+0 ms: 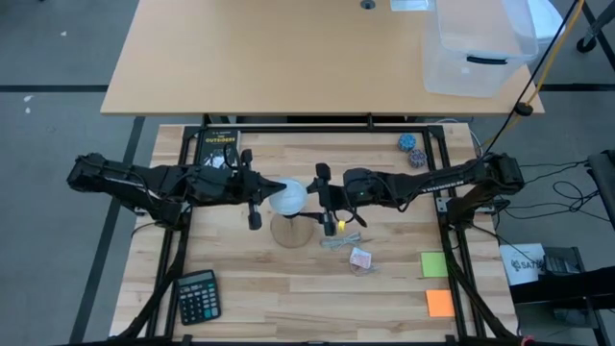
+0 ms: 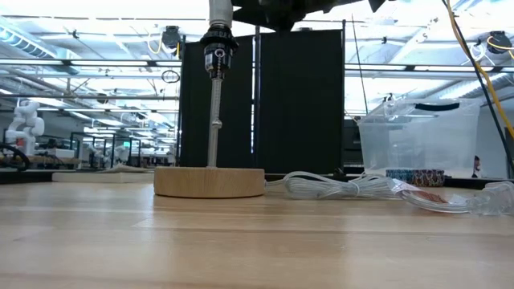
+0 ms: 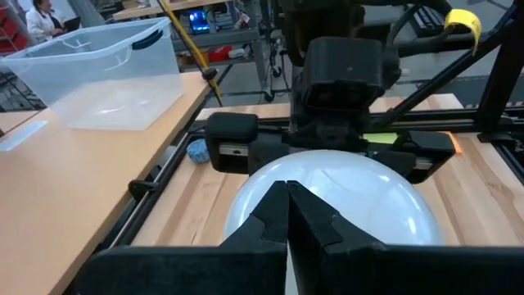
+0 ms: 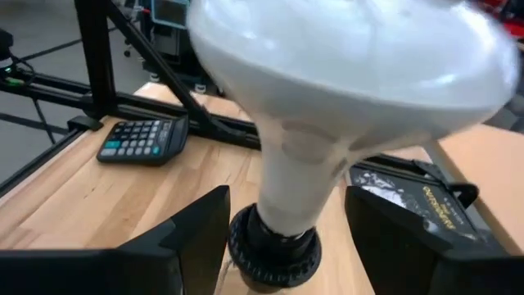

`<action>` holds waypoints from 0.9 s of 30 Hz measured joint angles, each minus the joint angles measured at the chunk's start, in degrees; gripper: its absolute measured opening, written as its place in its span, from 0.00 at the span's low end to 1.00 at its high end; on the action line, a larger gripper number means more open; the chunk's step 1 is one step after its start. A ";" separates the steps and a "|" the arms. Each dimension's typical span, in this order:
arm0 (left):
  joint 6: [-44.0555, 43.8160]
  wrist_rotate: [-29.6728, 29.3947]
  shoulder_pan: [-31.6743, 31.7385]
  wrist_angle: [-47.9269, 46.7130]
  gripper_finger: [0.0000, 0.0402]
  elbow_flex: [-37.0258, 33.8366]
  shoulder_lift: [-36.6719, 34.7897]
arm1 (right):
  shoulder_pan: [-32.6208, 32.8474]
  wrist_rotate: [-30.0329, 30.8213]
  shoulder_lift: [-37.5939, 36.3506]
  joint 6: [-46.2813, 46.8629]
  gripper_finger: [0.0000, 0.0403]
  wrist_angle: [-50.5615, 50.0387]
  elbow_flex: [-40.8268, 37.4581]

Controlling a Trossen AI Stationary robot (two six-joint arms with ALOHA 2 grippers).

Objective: Screw lightbulb
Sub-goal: Insert the lightbulb into the lamp socket

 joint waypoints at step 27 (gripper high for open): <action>0.87 -2.66 -1.25 1.04 0.00 -0.15 -0.96 | 0.63 0.67 0.00 0.70 0.58 0.51 -0.02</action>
